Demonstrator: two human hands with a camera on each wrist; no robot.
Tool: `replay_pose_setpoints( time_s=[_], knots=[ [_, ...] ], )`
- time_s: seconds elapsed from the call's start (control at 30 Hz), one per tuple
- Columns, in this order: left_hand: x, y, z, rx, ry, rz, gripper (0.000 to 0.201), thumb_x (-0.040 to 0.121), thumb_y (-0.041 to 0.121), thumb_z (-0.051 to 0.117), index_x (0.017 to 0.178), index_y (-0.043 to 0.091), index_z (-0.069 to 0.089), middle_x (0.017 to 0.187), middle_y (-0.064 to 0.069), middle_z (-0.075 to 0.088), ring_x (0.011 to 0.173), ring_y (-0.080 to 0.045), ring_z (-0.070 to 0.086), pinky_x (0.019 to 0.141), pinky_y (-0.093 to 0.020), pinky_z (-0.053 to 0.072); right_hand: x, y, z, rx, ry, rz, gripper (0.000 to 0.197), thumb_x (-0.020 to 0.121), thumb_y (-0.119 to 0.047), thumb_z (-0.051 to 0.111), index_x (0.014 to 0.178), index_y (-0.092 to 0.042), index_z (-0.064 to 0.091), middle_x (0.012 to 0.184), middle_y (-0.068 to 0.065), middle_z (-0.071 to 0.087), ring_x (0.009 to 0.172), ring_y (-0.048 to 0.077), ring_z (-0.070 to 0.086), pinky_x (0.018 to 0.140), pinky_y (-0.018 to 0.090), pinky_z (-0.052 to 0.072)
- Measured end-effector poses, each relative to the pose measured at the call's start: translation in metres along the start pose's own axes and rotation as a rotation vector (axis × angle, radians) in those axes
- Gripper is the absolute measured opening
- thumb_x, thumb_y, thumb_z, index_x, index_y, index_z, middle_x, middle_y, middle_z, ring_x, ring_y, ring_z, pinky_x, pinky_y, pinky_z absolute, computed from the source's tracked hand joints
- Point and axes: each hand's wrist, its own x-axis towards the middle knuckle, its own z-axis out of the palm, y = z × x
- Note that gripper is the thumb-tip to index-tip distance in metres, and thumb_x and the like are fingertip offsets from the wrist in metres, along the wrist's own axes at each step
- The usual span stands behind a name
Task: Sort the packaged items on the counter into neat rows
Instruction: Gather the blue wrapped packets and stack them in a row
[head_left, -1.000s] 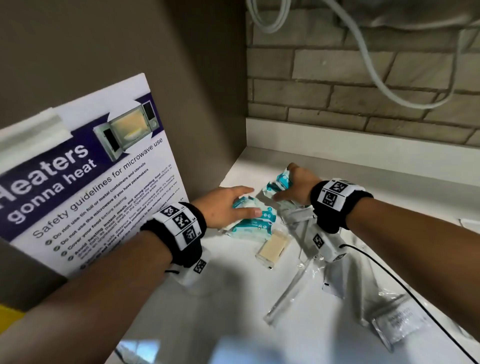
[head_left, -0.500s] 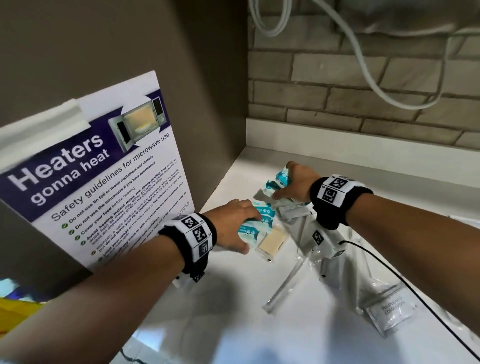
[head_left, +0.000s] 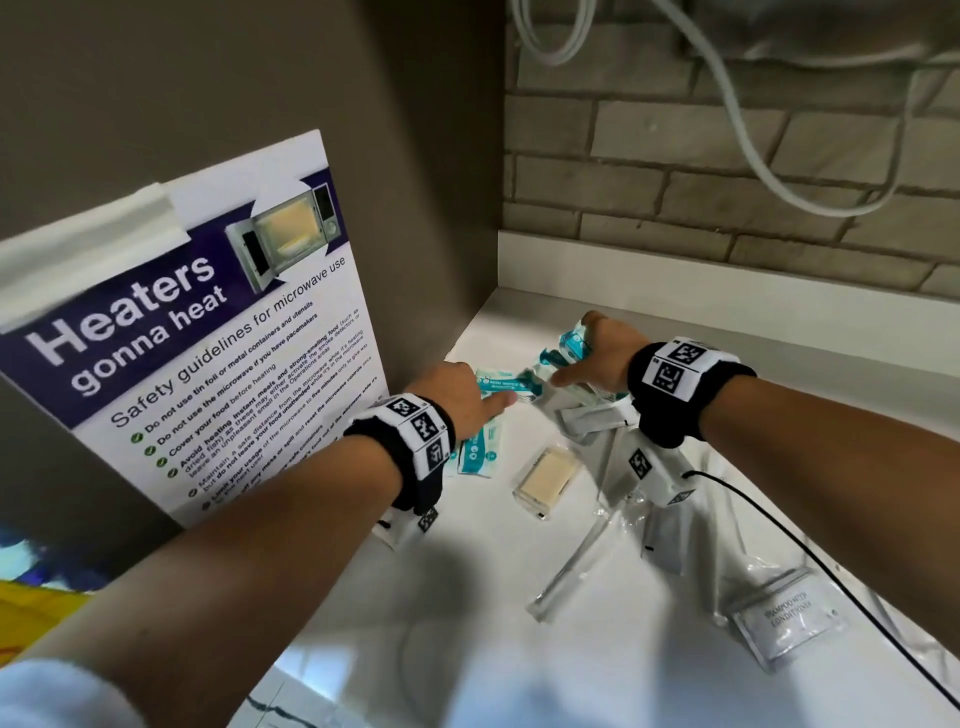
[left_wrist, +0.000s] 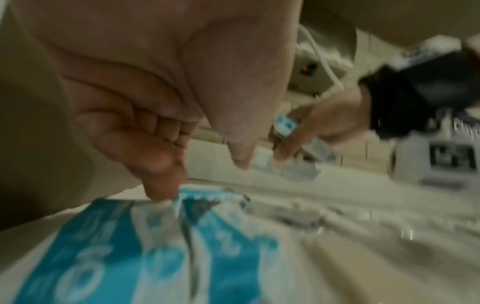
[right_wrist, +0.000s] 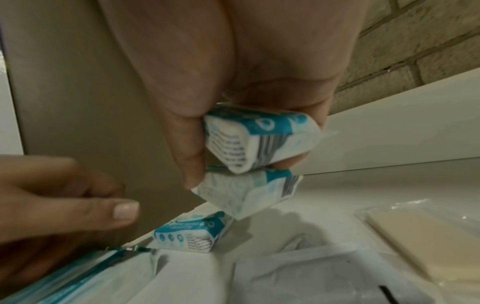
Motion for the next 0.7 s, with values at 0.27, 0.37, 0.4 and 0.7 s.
replay_pose_setpoints(
  time_s=[0.27,0.37,0.4,0.7],
  knots=[
    [-0.008,-0.026,0.003,0.016,-0.324,0.137,0.098,0.058,0.062,0.080,0.141,0.033,0.037,0.125,-0.002,0.039,0.117,-0.021,0.049,0.097,-0.030,0.042,0.006,0.007,-0.002,0.012,0.005,0.017,0.074,0.074,-0.038,0.080,0.131,-0.010,0.042,0.117,0.010,0.062,0.090,0.022,0.054,0.075,0.030,0.044],
    [-0.003,-0.019,0.014,-0.076,-0.177,0.100,0.089,0.063,0.060,0.080,0.137,0.026,0.045,0.126,-0.005,0.045,0.112,-0.021,0.054,0.094,-0.029,0.044,0.007,0.006,-0.001,0.009,-0.009,0.020,0.071,0.074,-0.038,0.079,0.128,-0.009,0.043,0.106,0.008,0.059,0.088,0.023,0.053,0.073,0.030,0.041],
    [-0.002,-0.016,0.014,-0.091,-0.142,0.083,0.087,0.064,0.063,0.078,0.135,0.023,0.047,0.126,-0.005,0.048,0.111,-0.021,0.055,0.092,-0.029,0.045,0.008,0.006,-0.001,0.007,-0.010,0.020,0.071,0.074,-0.038,0.079,0.128,-0.009,0.043,0.104,0.007,0.058,0.088,0.023,0.052,0.073,0.030,0.041],
    [0.027,0.001,0.003,0.030,-0.131,0.083,0.081,0.069,0.075,0.063,0.126,0.019,0.051,0.120,-0.001,0.060,0.106,-0.019,0.059,0.077,-0.027,0.044,0.018,0.013,0.001,0.032,0.012,0.042,0.071,0.074,-0.035,0.080,0.128,-0.008,0.044,0.119,0.012,0.062,0.105,0.030,0.060,0.079,0.031,0.046]
  ],
)
